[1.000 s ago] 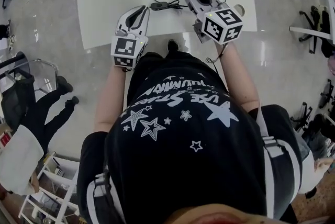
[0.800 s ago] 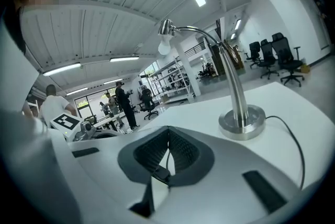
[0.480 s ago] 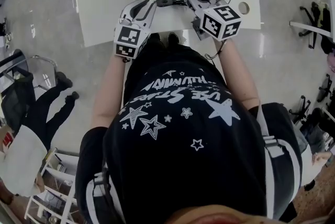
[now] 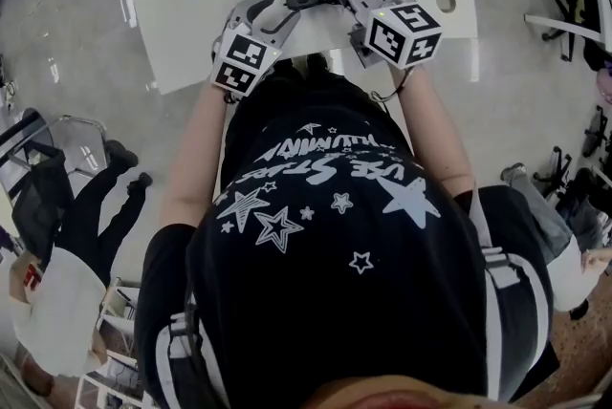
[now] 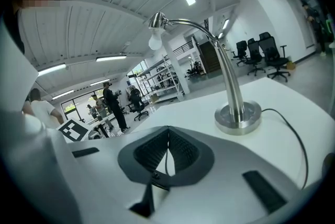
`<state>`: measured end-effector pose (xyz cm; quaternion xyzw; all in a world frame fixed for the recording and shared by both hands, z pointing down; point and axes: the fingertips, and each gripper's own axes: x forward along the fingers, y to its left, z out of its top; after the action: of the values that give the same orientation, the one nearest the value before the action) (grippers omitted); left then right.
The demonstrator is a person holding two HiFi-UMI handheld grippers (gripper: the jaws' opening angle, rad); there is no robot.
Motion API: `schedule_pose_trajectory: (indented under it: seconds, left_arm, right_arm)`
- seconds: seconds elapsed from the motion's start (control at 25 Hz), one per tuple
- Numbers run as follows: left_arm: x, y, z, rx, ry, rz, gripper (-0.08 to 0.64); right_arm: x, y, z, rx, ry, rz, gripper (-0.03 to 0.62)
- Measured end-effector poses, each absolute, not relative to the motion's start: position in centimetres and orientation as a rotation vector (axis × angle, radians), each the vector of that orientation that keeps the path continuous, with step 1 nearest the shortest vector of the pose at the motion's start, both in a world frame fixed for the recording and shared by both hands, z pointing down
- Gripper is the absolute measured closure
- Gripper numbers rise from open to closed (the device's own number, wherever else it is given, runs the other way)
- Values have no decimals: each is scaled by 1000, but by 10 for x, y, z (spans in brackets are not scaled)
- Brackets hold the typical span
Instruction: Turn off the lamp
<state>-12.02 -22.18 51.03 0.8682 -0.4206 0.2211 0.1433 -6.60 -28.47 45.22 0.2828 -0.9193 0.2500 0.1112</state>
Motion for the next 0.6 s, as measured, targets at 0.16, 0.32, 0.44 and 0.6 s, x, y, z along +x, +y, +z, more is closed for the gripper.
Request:
schedule_pose_trajectory:
  seconds: [0.16,0.32,0.44,0.6]
  left_arm:
    - [-118,-226,518,2537,-1143,668,374]
    - [-112,-230,526,2570,-1076,707,374]
    - [-112,-229,529,2588,-1024,717,376]
    - [-111,-226,533,2603,-956,745,376]
  right_arm:
    - [-68,-284,459,852,-2671,742,586]
    - [-60,-289,462,889,-2650,750,586]
    - [-58,-292,463,924,-2640,756,586]
    - [-59,-294,464,953,-2631,765,586]
